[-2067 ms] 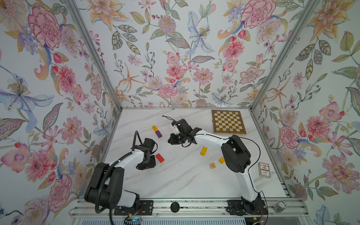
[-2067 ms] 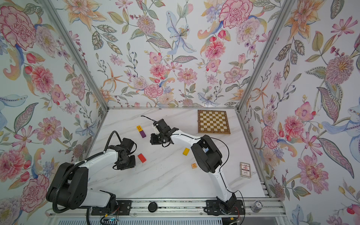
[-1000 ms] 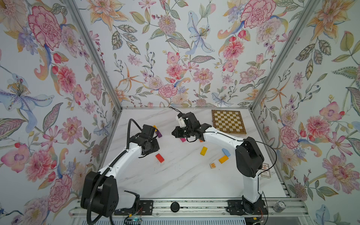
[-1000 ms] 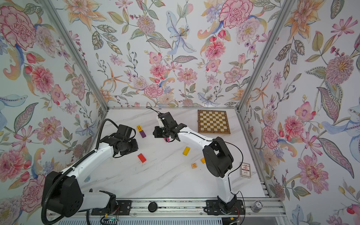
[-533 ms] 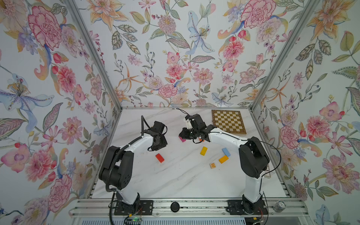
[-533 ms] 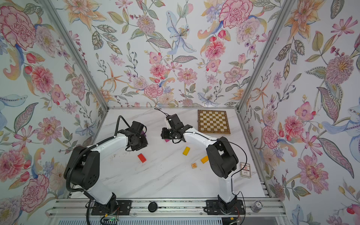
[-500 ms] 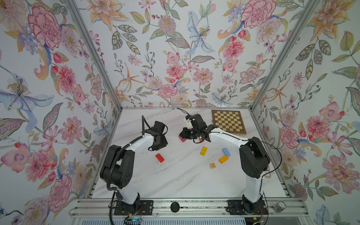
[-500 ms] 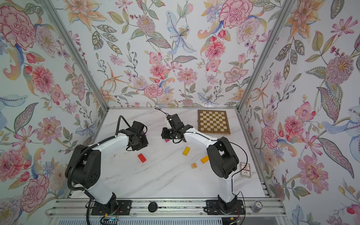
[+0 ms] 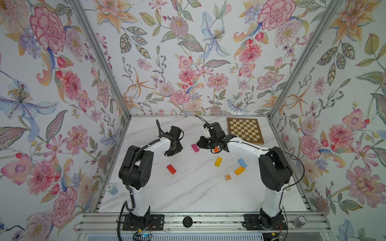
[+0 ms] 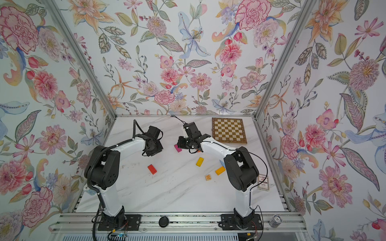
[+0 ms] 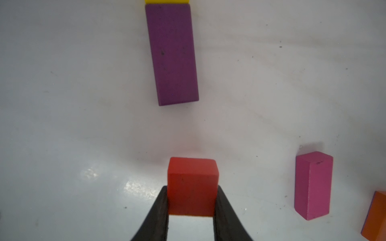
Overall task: Assemble the letter v with building blocks
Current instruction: Assemble the building block at the center of the board.
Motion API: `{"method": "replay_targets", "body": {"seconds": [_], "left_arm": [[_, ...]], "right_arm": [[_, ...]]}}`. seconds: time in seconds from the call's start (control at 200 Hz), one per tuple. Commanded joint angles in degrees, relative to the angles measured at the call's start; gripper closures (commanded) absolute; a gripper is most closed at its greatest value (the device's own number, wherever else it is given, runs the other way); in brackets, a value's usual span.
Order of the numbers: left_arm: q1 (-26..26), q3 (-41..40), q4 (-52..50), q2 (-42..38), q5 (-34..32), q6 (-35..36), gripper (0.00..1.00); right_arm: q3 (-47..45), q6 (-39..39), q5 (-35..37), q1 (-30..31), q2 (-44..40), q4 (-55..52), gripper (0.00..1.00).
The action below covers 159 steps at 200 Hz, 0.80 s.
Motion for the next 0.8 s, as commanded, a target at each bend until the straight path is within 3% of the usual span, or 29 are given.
{"method": "replay_targets", "body": {"seconds": [0.0, 0.39, 0.791], "left_arm": [[-0.4, 2.7, -1.0, 1.7, -2.2, -1.8, 0.75], [-0.4, 6.9, -4.4, 4.5, -5.0, -3.3, 0.73], [-0.4, 6.0, -5.2, 5.2, -5.2, -3.7, 0.7]], "right_arm": [[-1.3, 0.9, 0.3, -0.4, -0.9, 1.0, 0.9], [-2.9, 1.3, 0.5, -0.8, -1.1, 1.6, 0.9], [-3.2, 1.6, -0.2, -1.1, -0.6, 2.3, 0.9]]}}
